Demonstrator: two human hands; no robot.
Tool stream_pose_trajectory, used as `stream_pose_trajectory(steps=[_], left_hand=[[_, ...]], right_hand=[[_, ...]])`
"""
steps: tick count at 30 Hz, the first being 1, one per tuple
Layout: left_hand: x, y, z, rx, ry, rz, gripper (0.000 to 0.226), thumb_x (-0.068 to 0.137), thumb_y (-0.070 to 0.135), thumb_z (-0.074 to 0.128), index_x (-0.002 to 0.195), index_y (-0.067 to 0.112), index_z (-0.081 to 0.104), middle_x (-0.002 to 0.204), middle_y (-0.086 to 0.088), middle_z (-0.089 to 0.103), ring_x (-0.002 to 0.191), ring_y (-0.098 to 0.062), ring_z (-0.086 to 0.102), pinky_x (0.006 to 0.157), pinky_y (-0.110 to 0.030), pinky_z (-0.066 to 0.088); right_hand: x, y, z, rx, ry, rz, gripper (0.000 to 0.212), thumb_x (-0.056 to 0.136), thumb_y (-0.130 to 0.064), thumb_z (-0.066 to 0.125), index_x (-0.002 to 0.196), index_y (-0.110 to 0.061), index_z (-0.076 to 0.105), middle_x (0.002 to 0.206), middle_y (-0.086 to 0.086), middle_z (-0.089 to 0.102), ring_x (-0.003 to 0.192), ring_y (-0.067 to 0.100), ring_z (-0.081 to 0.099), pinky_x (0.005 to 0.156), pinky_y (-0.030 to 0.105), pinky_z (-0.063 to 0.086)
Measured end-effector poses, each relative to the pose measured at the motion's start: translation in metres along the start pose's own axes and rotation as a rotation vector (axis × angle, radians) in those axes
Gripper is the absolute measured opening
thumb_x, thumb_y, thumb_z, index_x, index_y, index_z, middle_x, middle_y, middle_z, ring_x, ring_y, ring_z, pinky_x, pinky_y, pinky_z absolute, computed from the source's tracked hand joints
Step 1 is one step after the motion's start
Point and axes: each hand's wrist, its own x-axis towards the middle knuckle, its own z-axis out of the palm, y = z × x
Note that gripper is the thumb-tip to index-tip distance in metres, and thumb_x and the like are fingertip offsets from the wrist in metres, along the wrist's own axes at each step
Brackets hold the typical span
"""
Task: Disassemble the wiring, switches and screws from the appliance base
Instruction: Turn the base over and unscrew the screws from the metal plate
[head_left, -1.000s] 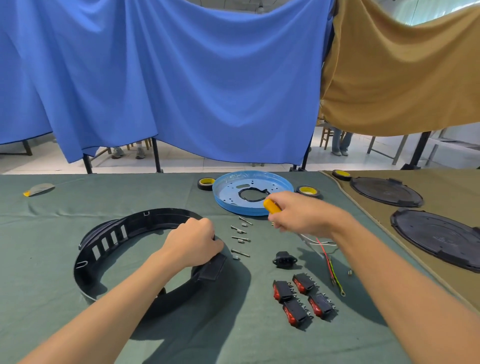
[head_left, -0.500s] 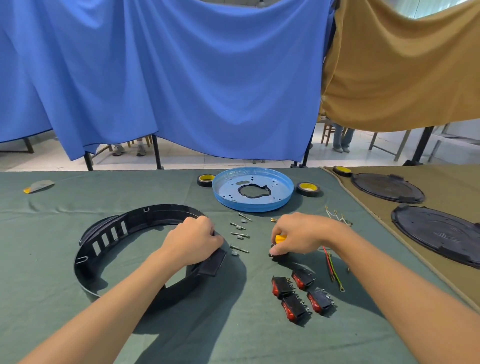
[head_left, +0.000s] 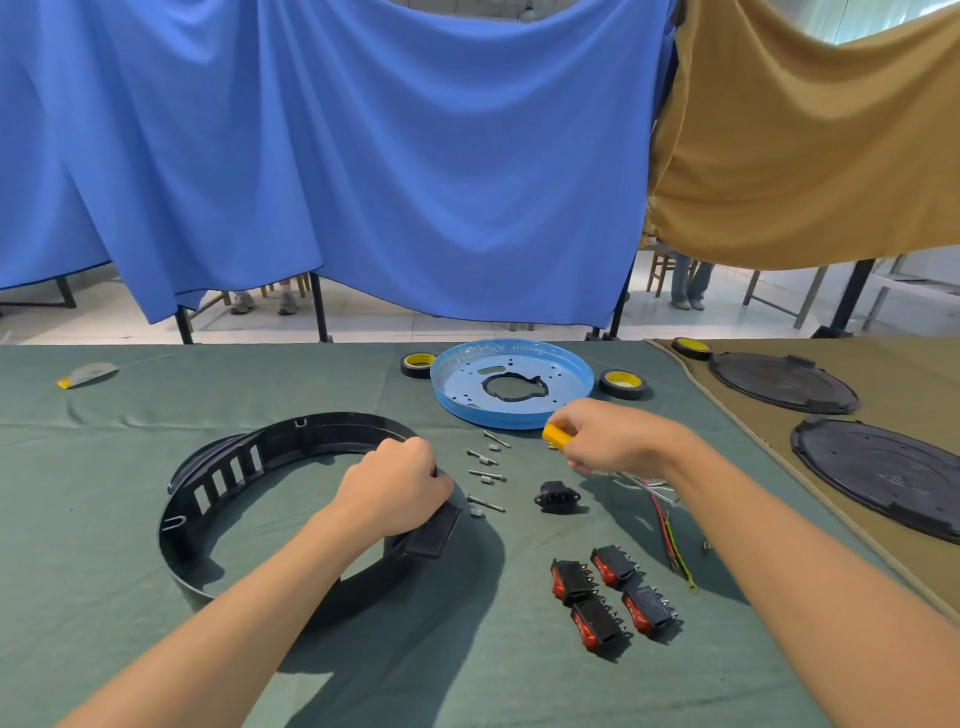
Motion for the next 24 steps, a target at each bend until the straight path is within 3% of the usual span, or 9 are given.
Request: stream_pose_trajectory(steps=[3, 5, 8, 11, 16, 24], left_hand=[[0.000, 0.003, -0.002, 0.023, -0.003, 0.014, 0.031, 0.089, 0.029, 0.051, 0.067, 0.011, 0.039, 0.072, -0.004, 0.049, 0.065, -0.026, 0.044, 0.056, -0.031, 0.033], [0.002, 0.006, -0.002, 0.031, -0.014, 0.017, 0.032, 0.090, 0.030, 0.050, 0.066, 0.012, 0.037, 0.071, -0.003, 0.047, 0.060, -0.022, 0.041, 0.056, -0.031, 0.033], [0.007, 0.007, -0.001, 0.054, -0.030, 0.023, 0.033, 0.092, 0.030, 0.049, 0.066, 0.014, 0.036, 0.071, -0.002, 0.045, 0.064, -0.024, 0.042, 0.058, -0.032, 0.034], [0.012, 0.009, -0.002, 0.103, -0.030, 0.042, 0.033, 0.093, 0.032, 0.047, 0.067, 0.014, 0.037, 0.072, -0.002, 0.047, 0.061, -0.021, 0.042, 0.056, -0.032, 0.033], [0.017, 0.007, -0.005, 0.135, -0.048, 0.095, 0.039, 0.095, 0.040, 0.048, 0.067, 0.015, 0.038, 0.072, -0.001, 0.050, 0.061, -0.019, 0.044, 0.058, -0.032, 0.035], [0.009, -0.002, -0.008, -0.053, -0.121, 0.147, 0.050, 0.094, 0.052, 0.051, 0.063, 0.014, 0.040, 0.063, -0.002, 0.047, 0.059, -0.020, 0.042, 0.058, -0.031, 0.035]], right_hand=[[0.009, -0.007, 0.013, -0.099, 0.043, -0.005, 0.016, 0.080, 0.000, 0.059, 0.072, -0.007, 0.046, 0.072, 0.008, 0.035, 0.066, 0.022, 0.033, 0.055, 0.031, 0.026], [0.018, -0.009, 0.020, -0.113, 0.086, -0.002, 0.009, 0.083, -0.007, 0.066, 0.085, 0.001, 0.062, 0.079, 0.010, 0.050, 0.072, 0.023, 0.042, 0.056, 0.031, 0.037], [0.027, -0.009, 0.025, -0.073, 0.129, -0.004, 0.025, 0.084, -0.014, 0.072, 0.107, -0.004, 0.071, 0.105, 0.012, 0.066, 0.095, 0.024, 0.054, 0.077, 0.036, 0.052], [0.031, -0.007, 0.029, -0.088, 0.145, 0.007, 0.025, 0.082, -0.017, 0.074, 0.105, -0.009, 0.072, 0.101, 0.008, 0.069, 0.096, 0.024, 0.060, 0.076, 0.035, 0.053], [0.031, 0.001, 0.035, -0.083, 0.181, 0.039, 0.027, 0.083, -0.021, 0.073, 0.104, -0.004, 0.072, 0.102, 0.017, 0.070, 0.097, 0.030, 0.064, 0.079, 0.041, 0.055], [0.028, 0.013, 0.046, -0.042, 0.267, 0.027, 0.024, 0.092, -0.032, 0.064, 0.103, -0.012, 0.070, 0.098, 0.007, 0.069, 0.088, 0.020, 0.061, 0.075, 0.038, 0.054]])
